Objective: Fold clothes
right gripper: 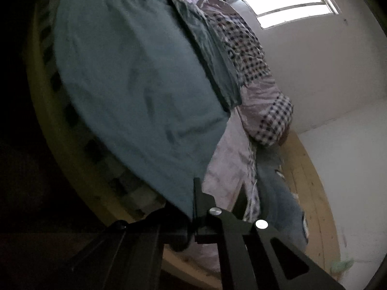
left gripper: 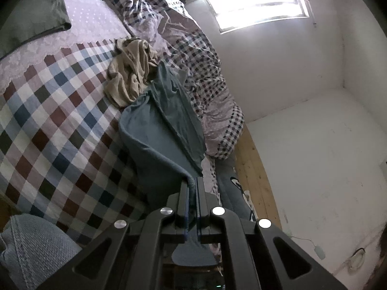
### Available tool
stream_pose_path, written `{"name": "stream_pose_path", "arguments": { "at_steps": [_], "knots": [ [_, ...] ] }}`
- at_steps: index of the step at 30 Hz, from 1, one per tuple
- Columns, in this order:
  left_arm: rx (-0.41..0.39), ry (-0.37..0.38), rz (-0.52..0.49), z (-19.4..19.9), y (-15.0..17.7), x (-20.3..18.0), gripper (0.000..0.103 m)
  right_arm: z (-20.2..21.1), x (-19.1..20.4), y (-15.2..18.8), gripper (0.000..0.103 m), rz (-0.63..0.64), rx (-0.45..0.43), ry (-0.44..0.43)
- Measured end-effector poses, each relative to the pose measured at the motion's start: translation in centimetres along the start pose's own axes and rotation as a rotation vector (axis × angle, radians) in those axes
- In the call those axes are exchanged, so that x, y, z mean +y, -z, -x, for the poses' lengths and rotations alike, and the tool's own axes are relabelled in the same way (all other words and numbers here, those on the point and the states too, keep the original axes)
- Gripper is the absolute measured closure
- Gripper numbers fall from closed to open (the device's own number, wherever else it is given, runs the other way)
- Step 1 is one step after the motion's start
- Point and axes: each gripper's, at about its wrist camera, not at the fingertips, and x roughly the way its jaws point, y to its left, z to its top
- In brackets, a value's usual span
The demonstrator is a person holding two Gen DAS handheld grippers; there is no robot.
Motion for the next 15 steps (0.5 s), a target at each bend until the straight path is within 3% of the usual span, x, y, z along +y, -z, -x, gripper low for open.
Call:
{"name": "stream_pose_path", "arguments": {
  "at_steps": [11, 15],
  "knots": [
    [-0.056, 0.094, -0.077, 2.2, -2.0, -5.0, 0.101, 8.0, -13.2, -5.4, 0.103, 0.022, -0.097, 0.064],
    [-0.064, 0.130, -0.137, 3.5, -2.6, -8.1, 0.101, 10.9, -15.2, -5.7, 0.103, 0.043, -0.103, 0.090]
  ]
}}
